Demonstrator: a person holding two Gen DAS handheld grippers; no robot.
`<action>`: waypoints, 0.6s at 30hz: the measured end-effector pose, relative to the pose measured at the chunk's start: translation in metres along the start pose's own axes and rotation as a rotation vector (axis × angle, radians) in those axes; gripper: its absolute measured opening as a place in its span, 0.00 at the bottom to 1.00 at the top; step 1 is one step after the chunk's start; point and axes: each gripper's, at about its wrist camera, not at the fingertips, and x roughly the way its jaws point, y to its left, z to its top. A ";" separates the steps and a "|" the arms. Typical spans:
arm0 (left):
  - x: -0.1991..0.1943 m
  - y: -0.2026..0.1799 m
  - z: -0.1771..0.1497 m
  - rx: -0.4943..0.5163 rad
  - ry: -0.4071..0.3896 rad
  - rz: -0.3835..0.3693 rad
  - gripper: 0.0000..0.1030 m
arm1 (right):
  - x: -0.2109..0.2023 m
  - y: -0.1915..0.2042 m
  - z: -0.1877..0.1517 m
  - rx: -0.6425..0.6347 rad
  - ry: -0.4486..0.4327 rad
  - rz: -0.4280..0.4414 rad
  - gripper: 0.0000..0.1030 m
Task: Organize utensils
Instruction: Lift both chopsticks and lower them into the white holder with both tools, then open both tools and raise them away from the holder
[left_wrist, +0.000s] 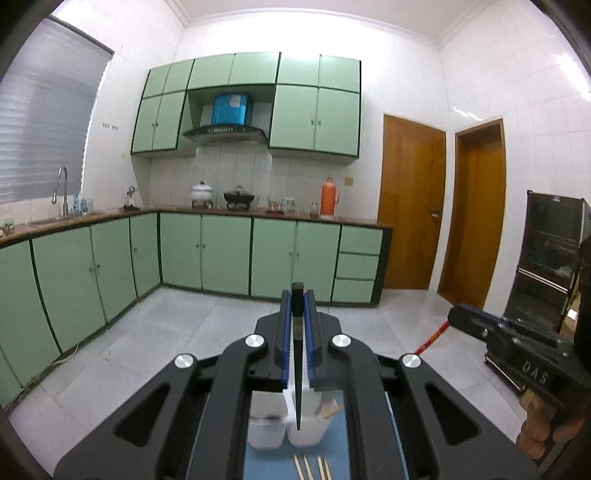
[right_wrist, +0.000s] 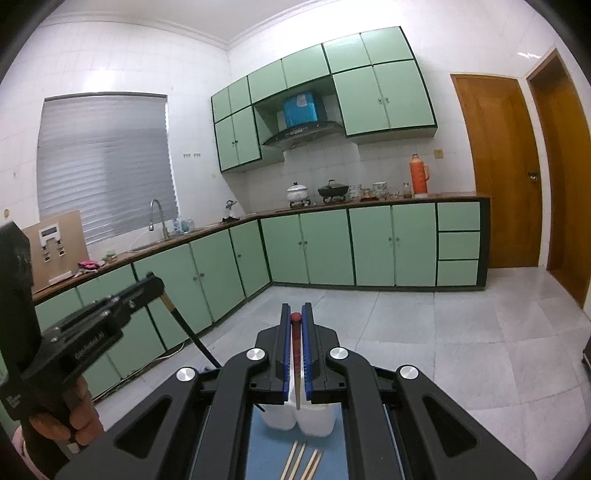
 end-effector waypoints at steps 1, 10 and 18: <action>0.006 0.000 0.003 0.003 -0.008 0.007 0.05 | 0.004 0.000 0.001 -0.003 0.000 -0.005 0.05; 0.073 0.005 -0.012 0.030 0.017 0.054 0.05 | 0.064 -0.013 -0.013 -0.010 0.073 -0.028 0.05; 0.125 0.015 -0.050 0.053 0.175 0.052 0.06 | 0.107 -0.015 -0.043 -0.011 0.182 0.004 0.05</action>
